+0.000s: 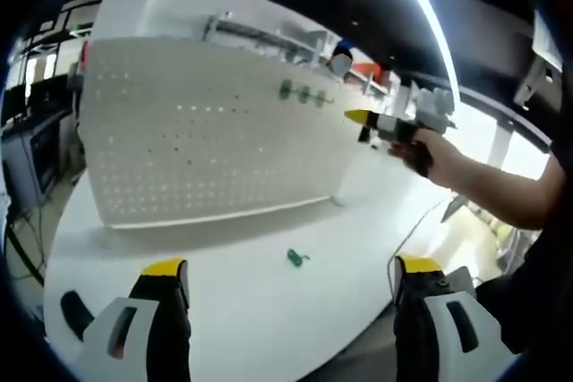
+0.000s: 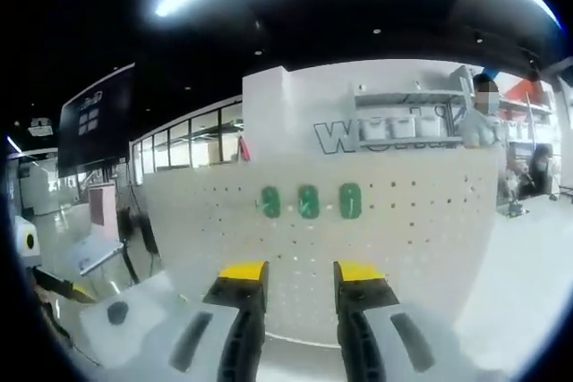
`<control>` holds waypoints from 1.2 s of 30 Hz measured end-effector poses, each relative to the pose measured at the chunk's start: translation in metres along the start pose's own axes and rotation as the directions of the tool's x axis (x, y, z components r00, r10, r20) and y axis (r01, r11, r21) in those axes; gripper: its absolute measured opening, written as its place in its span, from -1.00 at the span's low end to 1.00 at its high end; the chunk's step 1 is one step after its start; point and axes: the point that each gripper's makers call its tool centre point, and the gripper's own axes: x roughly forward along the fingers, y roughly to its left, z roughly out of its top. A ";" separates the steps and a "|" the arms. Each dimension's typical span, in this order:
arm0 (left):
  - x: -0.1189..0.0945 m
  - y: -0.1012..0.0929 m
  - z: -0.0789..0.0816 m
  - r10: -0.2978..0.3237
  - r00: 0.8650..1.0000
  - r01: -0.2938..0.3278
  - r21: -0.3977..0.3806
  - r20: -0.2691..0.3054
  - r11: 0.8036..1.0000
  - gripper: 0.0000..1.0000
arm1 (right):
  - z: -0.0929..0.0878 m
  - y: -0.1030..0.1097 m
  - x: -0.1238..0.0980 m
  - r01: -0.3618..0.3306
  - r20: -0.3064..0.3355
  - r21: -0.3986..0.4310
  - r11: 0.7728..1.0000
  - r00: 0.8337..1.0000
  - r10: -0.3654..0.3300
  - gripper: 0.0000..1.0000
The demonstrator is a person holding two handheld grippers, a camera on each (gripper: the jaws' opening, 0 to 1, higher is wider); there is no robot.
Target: Insert the hook assembly into the mounting plate slot until the hook locks in place.
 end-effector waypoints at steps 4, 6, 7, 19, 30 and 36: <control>-0.001 -0.002 -0.005 -0.003 1.000 0.003 -0.007 -0.008 1.000 0.91 | -0.028 0.008 -0.014 -0.016 -0.059 0.006 1.000 0.998 0.017 -0.46; -0.002 -0.005 -0.006 -0.004 1.000 0.004 -0.007 -0.012 1.000 0.91 | -0.043 0.013 -0.021 -0.028 -0.098 0.014 0.999 0.995 0.030 -0.45; -0.002 -0.005 -0.008 -0.004 1.000 0.004 -0.006 -0.014 1.000 0.91 | -0.050 0.015 -0.024 -0.033 -0.112 0.015 0.999 0.993 0.034 -0.44; -0.005 -0.008 -0.020 -0.005 0.999 0.005 -0.014 -0.045 1.000 0.91 | -0.120 0.044 -0.064 -0.107 -0.266 0.055 0.993 0.957 0.118 -0.40; 0.005 -0.015 -0.034 -0.024 0.994 0.027 0.021 -0.105 0.999 0.87 | -0.168 0.052 -0.116 -0.098 -0.375 0.103 0.990 0.918 0.130 -0.39; 0.015 -0.021 -0.043 -0.049 0.989 0.053 0.029 -0.138 0.998 0.87 | -0.179 0.043 -0.135 -0.065 -0.412 0.111 0.992 0.905 0.105 -0.39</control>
